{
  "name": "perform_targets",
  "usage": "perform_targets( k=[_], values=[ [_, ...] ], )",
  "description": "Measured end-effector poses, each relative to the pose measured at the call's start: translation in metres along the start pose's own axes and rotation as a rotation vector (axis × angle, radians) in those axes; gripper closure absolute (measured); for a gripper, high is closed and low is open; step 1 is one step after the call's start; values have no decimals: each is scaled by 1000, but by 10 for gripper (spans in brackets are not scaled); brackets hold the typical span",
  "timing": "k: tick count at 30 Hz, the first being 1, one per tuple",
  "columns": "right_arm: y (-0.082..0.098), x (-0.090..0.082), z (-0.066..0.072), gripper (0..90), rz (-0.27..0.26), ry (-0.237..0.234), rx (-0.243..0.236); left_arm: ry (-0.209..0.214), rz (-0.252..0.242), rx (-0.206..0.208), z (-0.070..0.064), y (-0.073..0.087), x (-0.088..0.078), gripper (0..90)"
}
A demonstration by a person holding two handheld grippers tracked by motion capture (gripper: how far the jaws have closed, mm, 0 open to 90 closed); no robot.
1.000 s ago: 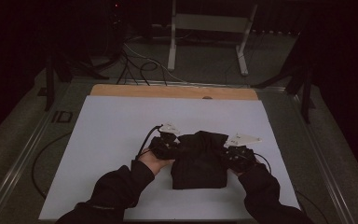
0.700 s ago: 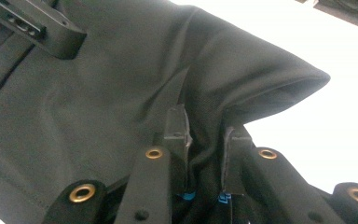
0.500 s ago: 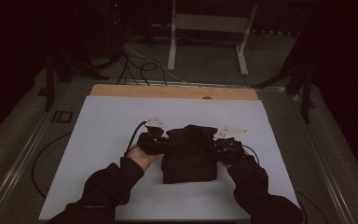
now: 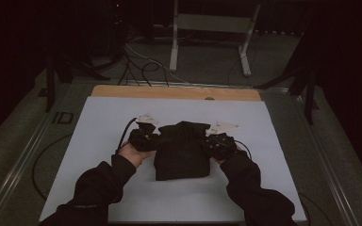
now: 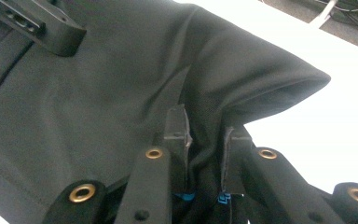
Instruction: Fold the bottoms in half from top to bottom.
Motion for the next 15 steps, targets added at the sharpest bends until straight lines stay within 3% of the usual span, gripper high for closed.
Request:
perform_targets(
  k=[15],
  values=[
    [-17, 17, 4, 770, -4, -15, 4, -13, 10, -24, 22, -1, -9, 756]
  ],
)
Point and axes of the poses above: each handheld gripper's, and its own axes: x roughly forward along the jaws, y roughly out of its underside, z roughly to its left, the point moved 6 cm from there along x, roughly forward along the jaws, and after that the axes turned 6 degrees about z, right-handed, at the moved point
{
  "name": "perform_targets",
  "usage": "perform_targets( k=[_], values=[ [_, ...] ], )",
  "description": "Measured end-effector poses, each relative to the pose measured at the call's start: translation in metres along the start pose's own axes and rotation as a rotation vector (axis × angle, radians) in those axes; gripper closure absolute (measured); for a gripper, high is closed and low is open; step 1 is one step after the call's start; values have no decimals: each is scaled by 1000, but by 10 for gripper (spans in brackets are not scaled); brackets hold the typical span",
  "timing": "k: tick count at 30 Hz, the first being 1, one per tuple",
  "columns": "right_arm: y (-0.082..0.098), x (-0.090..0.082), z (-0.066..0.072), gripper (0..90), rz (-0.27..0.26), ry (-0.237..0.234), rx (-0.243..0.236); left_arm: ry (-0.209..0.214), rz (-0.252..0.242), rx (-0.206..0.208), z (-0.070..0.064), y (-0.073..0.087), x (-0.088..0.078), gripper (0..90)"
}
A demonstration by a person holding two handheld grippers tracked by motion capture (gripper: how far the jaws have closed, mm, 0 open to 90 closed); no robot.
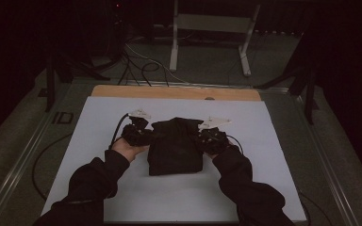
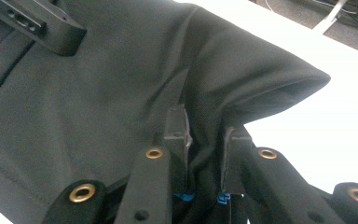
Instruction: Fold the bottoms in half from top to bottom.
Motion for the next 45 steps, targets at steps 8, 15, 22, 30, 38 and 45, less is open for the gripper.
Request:
perform_targets(
  k=[8, 15, 22, 30, 38, 45],
  values=[
    [-12, 4, -3, 770, -14, 2, 8, -1, -5, -2, 10, -8, -6, 756],
    [-18, 14, -11, 770, -10, 0, 32, 4, -2, -11, 23, -13, -1, 756],
    [-19, 27, -19, 770, 16, 10, 22, 11, 7, -29, 32, -13, 11, 755],
    [-14, 41, -25, 770, 43, 11, 46, 10, 24, -40, 43, -12, 25, 754],
    [-10, 54, -33, 769, 65, 16, 57, 4, 30, -52, 49, -9, 37, 754],
    [-7, 63, -37, 767, 74, 18, 58, 13, 31, -80, 58, -7, 46, 753]
  ],
)
Point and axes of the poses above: each handheld gripper's, and its own axes: x roughly forward along the jaws, y roughly out of its underside, z roughly to its left, the point moved 6 cm from there along x, roughly forward along the jaws, and after that the axes turned 6 degrees about z, right-handed, at the moved point
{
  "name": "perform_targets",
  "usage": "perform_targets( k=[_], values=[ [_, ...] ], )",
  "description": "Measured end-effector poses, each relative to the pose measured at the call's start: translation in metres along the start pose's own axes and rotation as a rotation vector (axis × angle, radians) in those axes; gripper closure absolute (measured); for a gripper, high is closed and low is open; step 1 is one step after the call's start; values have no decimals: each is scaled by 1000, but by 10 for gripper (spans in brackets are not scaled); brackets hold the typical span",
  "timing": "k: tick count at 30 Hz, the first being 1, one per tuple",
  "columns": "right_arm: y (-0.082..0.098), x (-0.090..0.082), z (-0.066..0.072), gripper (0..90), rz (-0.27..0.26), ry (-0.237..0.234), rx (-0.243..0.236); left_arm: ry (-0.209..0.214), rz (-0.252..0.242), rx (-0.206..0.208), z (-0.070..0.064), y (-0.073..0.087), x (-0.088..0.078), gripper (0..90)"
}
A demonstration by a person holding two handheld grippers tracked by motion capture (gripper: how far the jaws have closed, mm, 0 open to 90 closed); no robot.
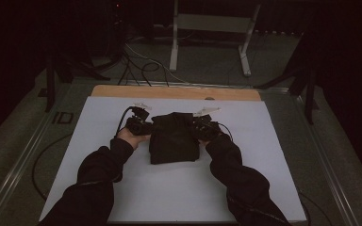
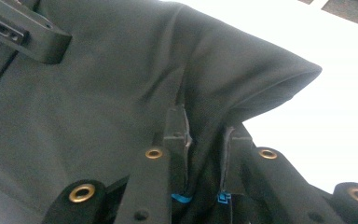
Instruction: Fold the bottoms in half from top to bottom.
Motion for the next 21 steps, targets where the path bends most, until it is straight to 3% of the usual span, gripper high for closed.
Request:
perform_targets(
  k=[11, 21],
  values=[
    [2, 13, -8, 765, 24, 5, 15, 16, -4, -27, 10, -1, 10, 751],
    [6, 26, -13, 762, 52, 17, 21, 1, 19, -35, 20, -3, 22, 747]
  ],
)
Point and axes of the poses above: each handheld gripper's, and its own axes: x roughly forward along the jaws, y roughly out of its underside, z roughly to its left, the point moved 6 cm from there along x, roughly forward along the jaws, and after that the axes turned 6 degrees about z, right-handed, at the moved point
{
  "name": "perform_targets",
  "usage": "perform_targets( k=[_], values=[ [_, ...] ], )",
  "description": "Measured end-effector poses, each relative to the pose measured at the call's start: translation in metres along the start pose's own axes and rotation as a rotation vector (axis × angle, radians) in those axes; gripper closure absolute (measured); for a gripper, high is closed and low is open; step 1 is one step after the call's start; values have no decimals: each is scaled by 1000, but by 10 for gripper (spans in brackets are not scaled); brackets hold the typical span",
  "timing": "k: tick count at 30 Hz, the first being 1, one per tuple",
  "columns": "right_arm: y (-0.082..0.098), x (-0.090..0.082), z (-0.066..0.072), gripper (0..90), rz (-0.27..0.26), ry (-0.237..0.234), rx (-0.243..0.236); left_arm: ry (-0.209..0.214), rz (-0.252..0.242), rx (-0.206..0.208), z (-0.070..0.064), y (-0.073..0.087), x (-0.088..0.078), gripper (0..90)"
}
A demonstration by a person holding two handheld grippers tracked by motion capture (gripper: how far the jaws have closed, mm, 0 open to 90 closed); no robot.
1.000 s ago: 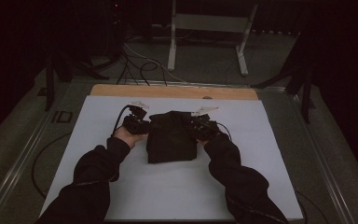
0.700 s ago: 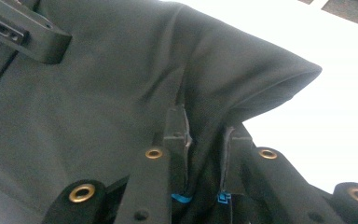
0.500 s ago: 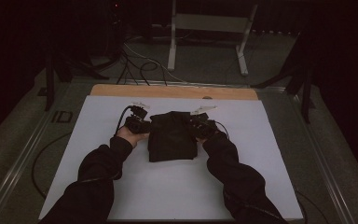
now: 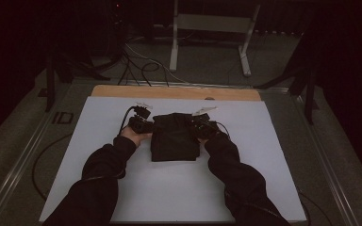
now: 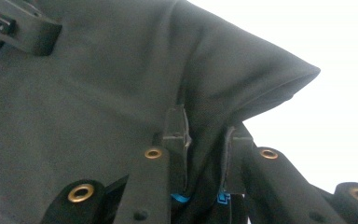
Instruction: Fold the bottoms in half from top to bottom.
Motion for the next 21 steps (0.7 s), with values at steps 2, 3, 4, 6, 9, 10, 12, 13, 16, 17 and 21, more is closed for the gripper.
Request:
perform_targets(
  k=[2, 3, 4, 6, 9, 10, 12, 13, 16, 17, 21],
  values=[
    [1, 2, -2, 761, 8, 0, 9, 1, 4, -5, 2, 0, 3, 746],
    [1, 3, -2, 760, 8, -4, 12, 1, 8, -6, 3, 0, 4, 745],
    [2, 3, -3, 760, 12, -5, 14, 0, 7, -7, 4, 0, 5, 744],
    [3, 5, -4, 759, 16, -6, 14, 6, 7, -10, 5, 0, 7, 743],
    [4, 8, -5, 758, 22, -7, 17, 2, 11, -6, 7, 0, 10, 741],
    [5, 9, -5, 758, 24, -5, 18, 1, 13, -10, 8, 0, 11, 740],
    [5, 12, -6, 757, 29, -6, 20, 2, 17, -14, 10, 0, 13, 738],
    [6, 13, -6, 755, 31, -4, 17, 3, 21, -16, 11, 1, 13, 736],
    [6, 15, -7, 753, 37, -5, 19, 1, 23, -18, 13, 1, 16, 731],
    [6, 16, -8, 752, 39, -7, 22, 3, 26, -19, 14, 1, 17, 730],
    [8, 21, -9, 741, 48, -8, 22, 7, 33, -36, 16, 3, 21, 717]
  ],
)
Point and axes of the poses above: each handheld gripper's, and its own axes: x roughly forward along the jaws, y roughly out of its underside, z roughly to its left, the point moved 6 cm from there along x, roughly forward along the jaws, and after that the axes turned 6 degrees about z, right-handed, at the moved point
